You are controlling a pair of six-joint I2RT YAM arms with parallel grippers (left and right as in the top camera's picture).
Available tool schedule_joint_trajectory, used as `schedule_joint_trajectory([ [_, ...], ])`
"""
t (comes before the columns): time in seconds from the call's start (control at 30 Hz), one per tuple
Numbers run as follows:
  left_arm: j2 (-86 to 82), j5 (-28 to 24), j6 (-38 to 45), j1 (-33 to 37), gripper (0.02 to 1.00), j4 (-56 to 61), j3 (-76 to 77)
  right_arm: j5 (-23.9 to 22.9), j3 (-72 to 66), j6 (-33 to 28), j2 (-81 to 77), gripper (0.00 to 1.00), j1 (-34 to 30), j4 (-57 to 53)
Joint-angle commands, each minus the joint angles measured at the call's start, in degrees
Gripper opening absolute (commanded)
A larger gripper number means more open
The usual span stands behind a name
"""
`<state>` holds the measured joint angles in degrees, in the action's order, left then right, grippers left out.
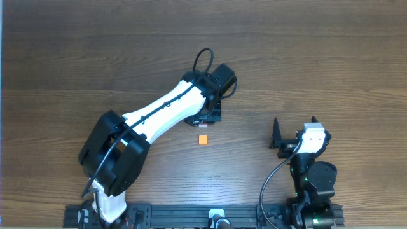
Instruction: Stack Cubes
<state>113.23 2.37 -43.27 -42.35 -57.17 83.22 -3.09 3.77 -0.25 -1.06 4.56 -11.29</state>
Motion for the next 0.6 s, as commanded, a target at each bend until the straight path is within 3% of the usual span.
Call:
schedule_joint_trajectory([
  [0.03, 1.2, 0.9, 0.6, 0.3, 0.038, -0.1, 0.8, 0.5, -0.3, -0.2, 0.3, 0.993, 0.3, -0.1],
  [0.6, 2.0, 1.4, 0.6, 0.3, 0.062, 0.3, 0.8, 0.5, -0.3, -0.2, 0.3, 0.993, 0.3, -0.1],
])
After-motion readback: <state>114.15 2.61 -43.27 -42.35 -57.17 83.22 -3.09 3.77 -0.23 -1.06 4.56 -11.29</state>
